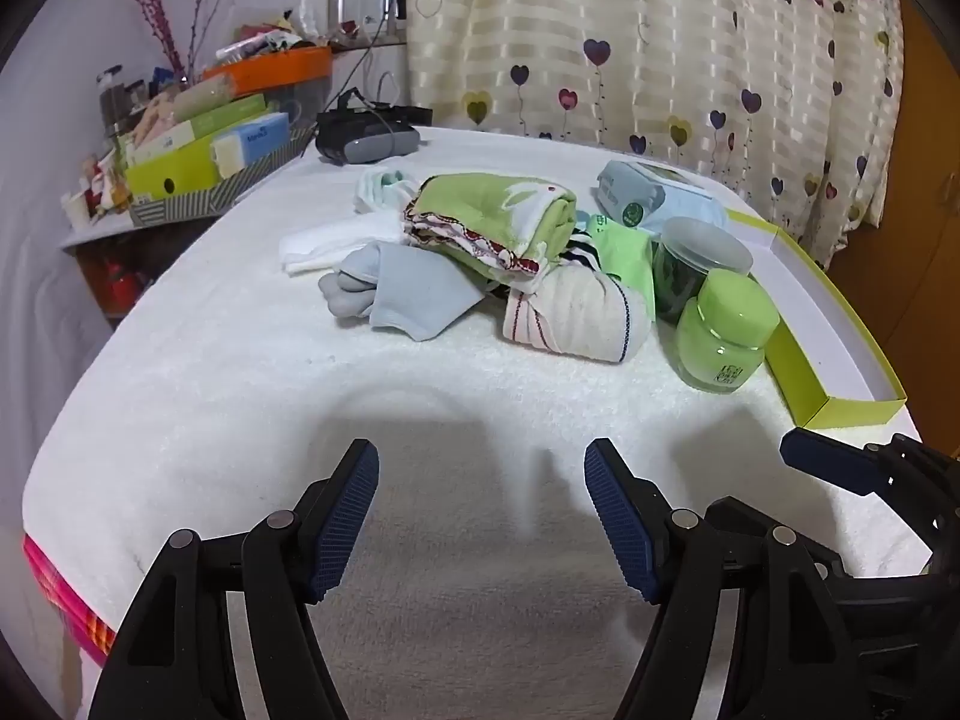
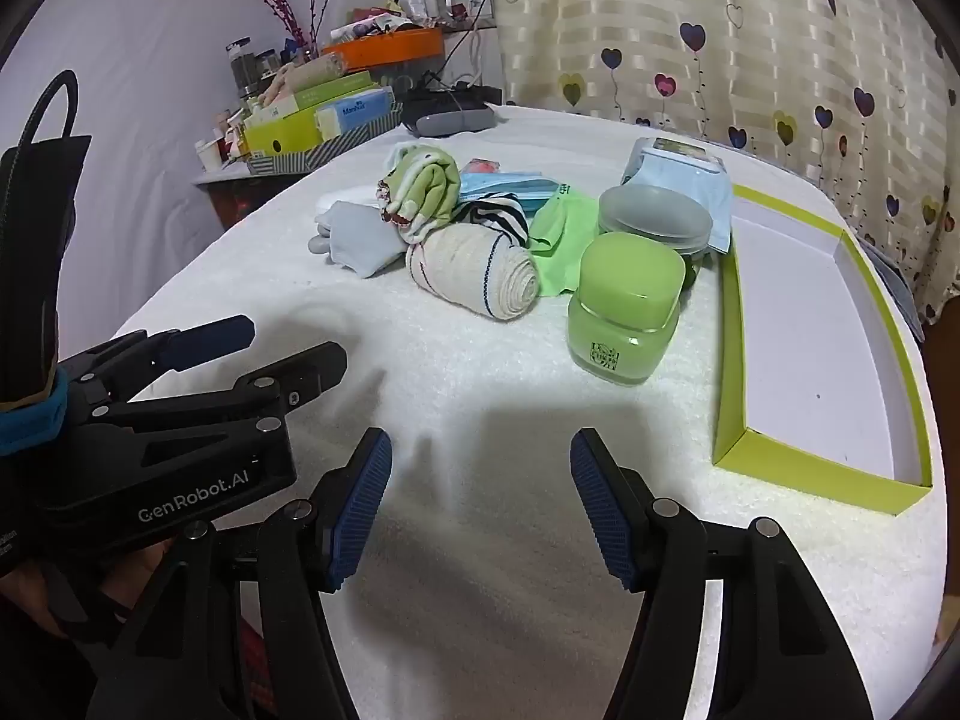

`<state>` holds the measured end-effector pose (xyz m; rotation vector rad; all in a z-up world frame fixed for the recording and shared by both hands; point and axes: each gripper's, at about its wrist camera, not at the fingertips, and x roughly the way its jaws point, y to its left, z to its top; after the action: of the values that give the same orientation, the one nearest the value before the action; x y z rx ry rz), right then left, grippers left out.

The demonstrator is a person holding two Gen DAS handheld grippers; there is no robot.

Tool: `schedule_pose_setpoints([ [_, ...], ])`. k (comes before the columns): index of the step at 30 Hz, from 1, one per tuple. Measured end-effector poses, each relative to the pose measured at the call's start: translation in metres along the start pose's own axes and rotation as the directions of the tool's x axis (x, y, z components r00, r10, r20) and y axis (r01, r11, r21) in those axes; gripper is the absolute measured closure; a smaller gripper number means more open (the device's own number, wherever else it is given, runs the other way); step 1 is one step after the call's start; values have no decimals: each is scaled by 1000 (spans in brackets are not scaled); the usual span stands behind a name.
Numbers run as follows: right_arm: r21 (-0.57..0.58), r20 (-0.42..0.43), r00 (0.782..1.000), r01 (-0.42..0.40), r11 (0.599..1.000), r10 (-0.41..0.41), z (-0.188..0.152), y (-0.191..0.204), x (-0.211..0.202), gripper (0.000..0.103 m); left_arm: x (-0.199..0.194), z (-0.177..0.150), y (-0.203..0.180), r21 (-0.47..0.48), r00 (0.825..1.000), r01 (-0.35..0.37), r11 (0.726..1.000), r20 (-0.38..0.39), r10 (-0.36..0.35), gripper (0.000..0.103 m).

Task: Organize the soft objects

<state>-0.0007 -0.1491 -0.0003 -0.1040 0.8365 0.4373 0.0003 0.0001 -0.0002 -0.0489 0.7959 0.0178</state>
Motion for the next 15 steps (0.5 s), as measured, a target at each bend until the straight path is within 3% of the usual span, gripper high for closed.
schedule_pose_setpoints([
  [15, -8, -4, 1000, 7, 1000, -7, 0, 3, 1, 40, 0, 0, 0, -2, 1000, 2, 1000, 5, -2, 31],
])
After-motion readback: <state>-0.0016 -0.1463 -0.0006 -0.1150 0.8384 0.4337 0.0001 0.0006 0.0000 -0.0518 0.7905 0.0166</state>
